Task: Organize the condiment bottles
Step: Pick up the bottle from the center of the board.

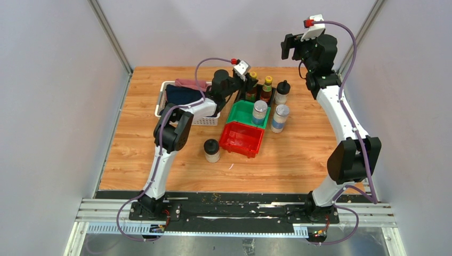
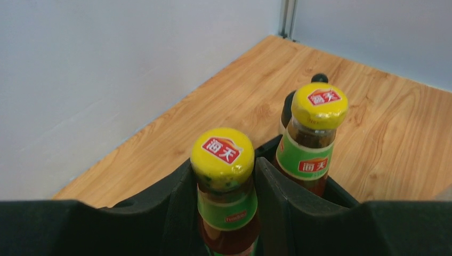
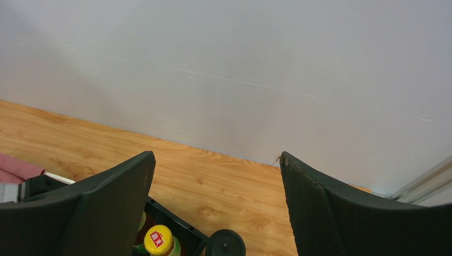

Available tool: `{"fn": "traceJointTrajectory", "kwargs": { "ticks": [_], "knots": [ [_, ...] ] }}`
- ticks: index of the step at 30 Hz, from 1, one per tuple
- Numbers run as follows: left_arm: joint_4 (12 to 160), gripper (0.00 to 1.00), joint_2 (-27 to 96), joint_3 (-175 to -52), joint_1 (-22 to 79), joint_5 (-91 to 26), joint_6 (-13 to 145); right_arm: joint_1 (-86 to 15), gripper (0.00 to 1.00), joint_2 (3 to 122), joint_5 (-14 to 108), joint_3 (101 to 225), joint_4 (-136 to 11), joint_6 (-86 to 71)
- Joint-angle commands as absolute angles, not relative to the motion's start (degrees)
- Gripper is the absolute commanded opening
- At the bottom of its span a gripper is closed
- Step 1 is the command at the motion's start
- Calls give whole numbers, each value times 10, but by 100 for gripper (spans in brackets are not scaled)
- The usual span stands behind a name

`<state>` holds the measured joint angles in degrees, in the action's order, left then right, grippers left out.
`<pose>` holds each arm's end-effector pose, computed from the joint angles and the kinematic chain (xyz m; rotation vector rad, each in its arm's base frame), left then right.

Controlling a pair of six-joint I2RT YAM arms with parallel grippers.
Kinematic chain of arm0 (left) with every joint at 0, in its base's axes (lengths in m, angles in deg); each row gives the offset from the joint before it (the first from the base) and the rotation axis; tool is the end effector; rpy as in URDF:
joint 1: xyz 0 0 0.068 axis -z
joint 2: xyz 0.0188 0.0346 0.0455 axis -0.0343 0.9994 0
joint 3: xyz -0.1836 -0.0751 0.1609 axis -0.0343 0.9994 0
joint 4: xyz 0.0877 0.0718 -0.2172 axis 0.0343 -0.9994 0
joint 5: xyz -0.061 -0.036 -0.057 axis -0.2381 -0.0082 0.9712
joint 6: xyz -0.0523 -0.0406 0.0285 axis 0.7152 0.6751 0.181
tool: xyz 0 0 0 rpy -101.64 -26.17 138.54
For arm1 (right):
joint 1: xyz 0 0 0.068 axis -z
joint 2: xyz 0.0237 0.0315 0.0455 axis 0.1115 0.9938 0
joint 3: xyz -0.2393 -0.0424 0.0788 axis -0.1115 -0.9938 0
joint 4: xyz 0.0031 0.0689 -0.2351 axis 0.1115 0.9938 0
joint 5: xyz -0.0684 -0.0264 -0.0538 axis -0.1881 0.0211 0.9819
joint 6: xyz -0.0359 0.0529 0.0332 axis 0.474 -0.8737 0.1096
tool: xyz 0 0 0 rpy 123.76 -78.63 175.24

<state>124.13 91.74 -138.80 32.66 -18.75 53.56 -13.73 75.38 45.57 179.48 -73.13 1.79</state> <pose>0.4494 -0.2925 0.2239 0.7085 1.3566 -0.7010 0.3937 0.0601 0.4306 -0.2503 1.4110 0.1845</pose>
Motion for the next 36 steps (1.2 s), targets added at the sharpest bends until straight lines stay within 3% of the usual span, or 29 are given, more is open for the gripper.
{"fn": "traceJointTrajectory", "kwargs": {
  "ticks": [1, 4, 17, 26, 36],
  "knots": [
    [1187, 47, 921, -1395, 332, -179, 518, -129, 90, 756, 448, 1787, -748, 12],
    [1186, 53, 921, -1395, 332, -180, 517, -128, 90, 756, 447, 1789, -748, 11],
    [1185, 56, 921, -1393, 333, -184, 516, -128, 90, 754, 445, 1786, -749, 11],
    [1186, 68, 916, -1388, 333, -191, 518, -129, 90, 754, 445, 1785, -750, 10],
    [1187, 72, 890, -1366, 333, -215, 528, -129, 90, 752, 446, 1787, -749, 9]
  ]
}}
